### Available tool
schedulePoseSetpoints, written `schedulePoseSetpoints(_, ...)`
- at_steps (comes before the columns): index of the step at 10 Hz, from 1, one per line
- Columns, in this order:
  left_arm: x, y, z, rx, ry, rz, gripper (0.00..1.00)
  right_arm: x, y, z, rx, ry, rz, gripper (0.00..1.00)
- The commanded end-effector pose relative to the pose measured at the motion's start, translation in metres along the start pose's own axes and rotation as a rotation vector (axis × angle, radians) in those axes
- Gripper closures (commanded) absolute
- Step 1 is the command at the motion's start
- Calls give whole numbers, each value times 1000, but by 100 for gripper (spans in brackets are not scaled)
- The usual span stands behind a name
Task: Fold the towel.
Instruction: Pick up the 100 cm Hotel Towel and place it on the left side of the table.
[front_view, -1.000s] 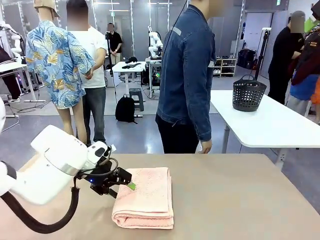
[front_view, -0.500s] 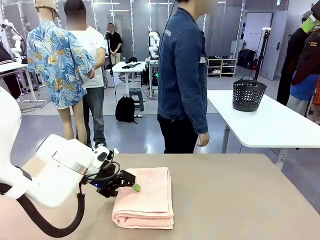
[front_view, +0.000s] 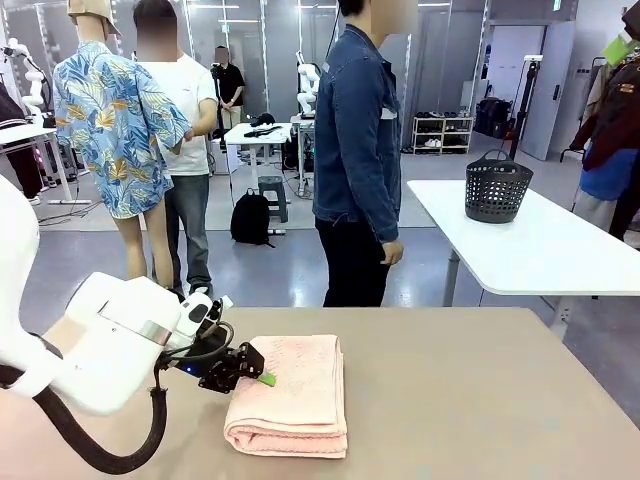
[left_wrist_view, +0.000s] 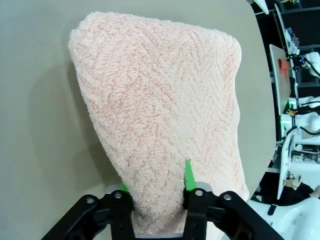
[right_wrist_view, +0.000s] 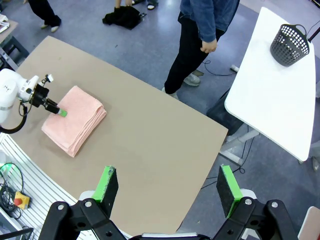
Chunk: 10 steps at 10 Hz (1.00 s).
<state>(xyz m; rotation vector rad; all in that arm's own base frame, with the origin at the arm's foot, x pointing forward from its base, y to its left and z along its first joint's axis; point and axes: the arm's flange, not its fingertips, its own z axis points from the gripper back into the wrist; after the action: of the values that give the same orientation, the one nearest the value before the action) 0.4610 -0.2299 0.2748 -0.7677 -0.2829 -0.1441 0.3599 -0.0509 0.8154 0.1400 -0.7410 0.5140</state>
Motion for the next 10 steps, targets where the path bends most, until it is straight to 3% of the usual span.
schedulePoseSetpoints(1, -4, 3, -4, -23, -19, -22, 96, -1, 0, 1, -3, 6, 3, 0)
schedulePoseSetpoints(2, -3, 4, -2, -16, -15, -30, 100, -1, 0, 1, -3, 6, 3, 0)
schedulePoseSetpoints(7, 2, 15, 13, -33, -14, -39, 100, -1, 0, 1, -3, 6, 3, 0)
schedulePoseSetpoints(10, 13, 34, 57, -55, 23, -70, 100, -1, 0, 1, -3, 6, 3, 0)
